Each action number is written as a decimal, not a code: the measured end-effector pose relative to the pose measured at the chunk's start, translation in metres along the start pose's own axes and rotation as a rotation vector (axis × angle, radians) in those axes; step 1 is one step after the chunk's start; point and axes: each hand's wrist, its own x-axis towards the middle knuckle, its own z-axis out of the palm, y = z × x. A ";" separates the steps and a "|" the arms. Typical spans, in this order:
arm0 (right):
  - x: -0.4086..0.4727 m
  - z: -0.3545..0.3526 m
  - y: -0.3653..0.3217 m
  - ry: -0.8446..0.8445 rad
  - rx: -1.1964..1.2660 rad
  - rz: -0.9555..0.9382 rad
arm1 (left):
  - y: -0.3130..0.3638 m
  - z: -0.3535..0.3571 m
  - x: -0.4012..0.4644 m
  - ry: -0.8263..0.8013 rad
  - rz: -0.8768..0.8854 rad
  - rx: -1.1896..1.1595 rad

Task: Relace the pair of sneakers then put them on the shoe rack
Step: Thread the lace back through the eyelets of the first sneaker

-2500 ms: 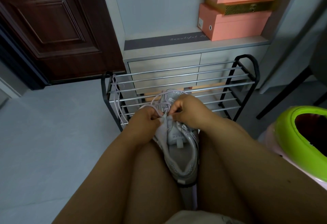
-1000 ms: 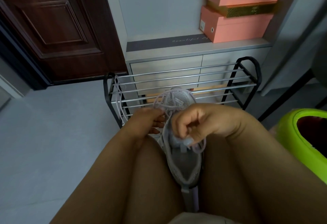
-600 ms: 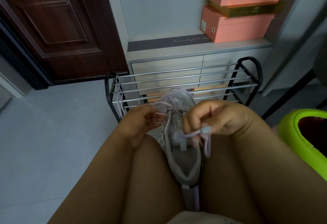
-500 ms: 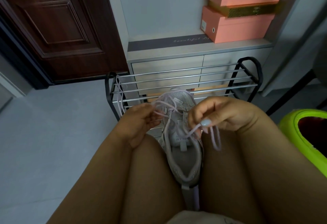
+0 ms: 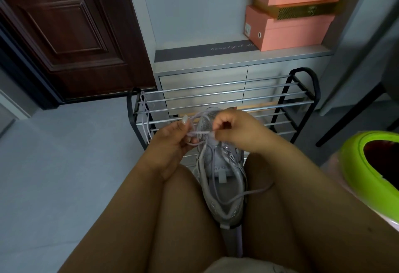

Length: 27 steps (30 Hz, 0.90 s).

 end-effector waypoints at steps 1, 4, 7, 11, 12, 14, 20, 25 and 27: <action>0.000 -0.003 0.002 0.010 0.117 0.048 | 0.001 0.000 0.000 0.000 -0.010 -0.041; 0.000 -0.006 0.005 0.020 0.257 0.096 | 0.000 0.000 0.000 -0.032 0.005 -0.038; -0.001 -0.003 0.003 -0.010 0.218 0.039 | -0.001 -0.001 0.001 -0.069 0.032 0.005; -0.006 0.005 0.001 0.021 0.081 -0.014 | -0.001 -0.003 0.001 -0.038 0.075 0.017; -0.007 0.005 -0.001 0.098 0.074 -0.044 | -0.001 -0.003 0.001 -0.021 0.082 0.027; -0.009 0.000 -0.004 0.198 0.036 -0.096 | -0.001 -0.004 0.002 0.004 0.091 0.030; -0.011 0.010 -0.009 0.036 -0.518 0.007 | -0.001 -0.003 0.003 0.027 0.089 0.001; -0.002 0.020 -0.014 0.010 -0.544 0.125 | -0.001 -0.002 0.004 0.016 0.082 -0.009; -0.002 0.024 -0.015 -0.003 -0.507 0.150 | -0.001 -0.002 0.004 0.006 0.082 -0.006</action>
